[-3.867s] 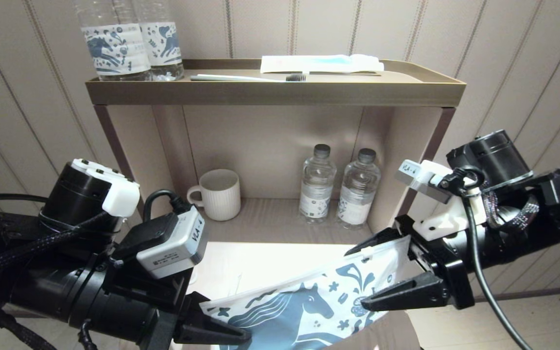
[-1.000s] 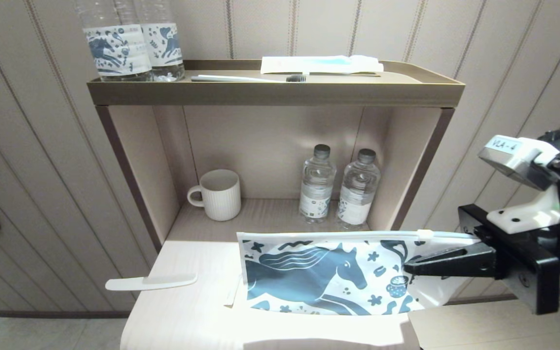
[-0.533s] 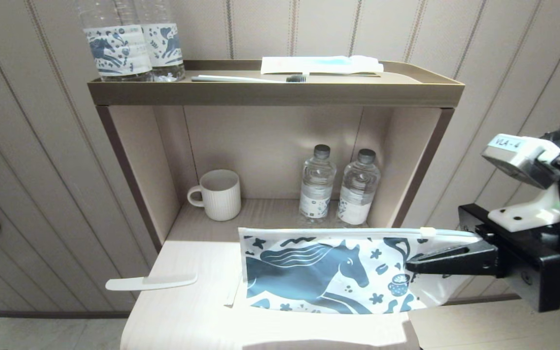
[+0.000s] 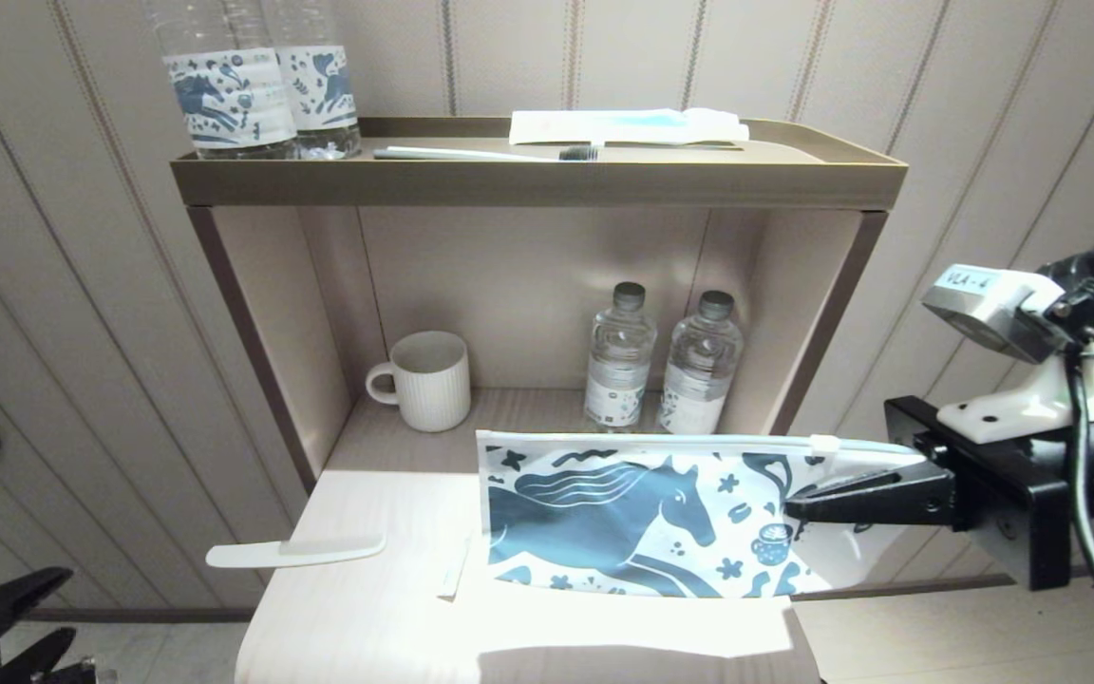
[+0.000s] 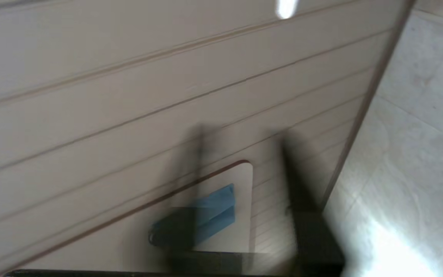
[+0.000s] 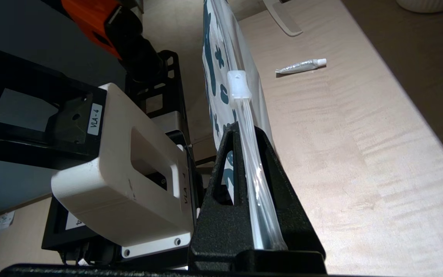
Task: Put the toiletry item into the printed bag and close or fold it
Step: Pick up the comb
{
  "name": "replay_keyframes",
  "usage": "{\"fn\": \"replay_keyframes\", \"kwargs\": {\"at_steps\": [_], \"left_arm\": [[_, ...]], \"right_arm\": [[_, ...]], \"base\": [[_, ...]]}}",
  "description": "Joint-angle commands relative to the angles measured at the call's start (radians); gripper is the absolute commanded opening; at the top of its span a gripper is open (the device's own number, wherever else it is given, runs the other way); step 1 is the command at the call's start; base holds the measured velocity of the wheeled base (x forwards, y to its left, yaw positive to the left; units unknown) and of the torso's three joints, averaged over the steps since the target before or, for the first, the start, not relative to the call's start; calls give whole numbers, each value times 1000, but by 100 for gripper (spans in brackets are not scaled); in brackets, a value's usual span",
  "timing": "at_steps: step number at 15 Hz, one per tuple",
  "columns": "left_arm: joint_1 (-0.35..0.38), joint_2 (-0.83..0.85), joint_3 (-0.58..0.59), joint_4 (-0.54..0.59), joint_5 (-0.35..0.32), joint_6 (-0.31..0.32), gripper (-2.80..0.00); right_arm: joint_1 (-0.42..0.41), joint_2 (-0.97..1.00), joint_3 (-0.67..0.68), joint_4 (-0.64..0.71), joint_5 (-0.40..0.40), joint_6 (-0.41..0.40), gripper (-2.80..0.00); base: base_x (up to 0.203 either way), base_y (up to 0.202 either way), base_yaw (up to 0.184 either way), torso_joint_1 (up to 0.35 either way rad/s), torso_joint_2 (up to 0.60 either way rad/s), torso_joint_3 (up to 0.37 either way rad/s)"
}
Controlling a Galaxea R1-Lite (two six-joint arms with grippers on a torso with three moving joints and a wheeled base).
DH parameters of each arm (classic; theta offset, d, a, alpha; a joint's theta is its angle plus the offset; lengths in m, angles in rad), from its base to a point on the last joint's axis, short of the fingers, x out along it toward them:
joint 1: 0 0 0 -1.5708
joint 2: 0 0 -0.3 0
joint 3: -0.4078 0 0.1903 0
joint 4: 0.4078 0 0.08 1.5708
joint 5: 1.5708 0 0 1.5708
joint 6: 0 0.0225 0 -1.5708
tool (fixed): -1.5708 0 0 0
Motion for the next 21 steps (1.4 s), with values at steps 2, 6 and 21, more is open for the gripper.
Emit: {"fn": "replay_keyframes", "kwargs": {"at_steps": [2,6,21], "left_arm": [[-7,56,59,-48,3,17,-280],[-72,151,105,-149,5,17,0],[-12,559,160,-567,3,-42,0]], "right_arm": [[2,7,-1,1,6,-3,-280],[2,14,-1,1,6,-3,-280],[1,44,-5,1,3,-4,-280]], "base": [[0,0,0,0,0,0],[0,0,0,0,0,0],[0,0,0,0,0,0]]}}
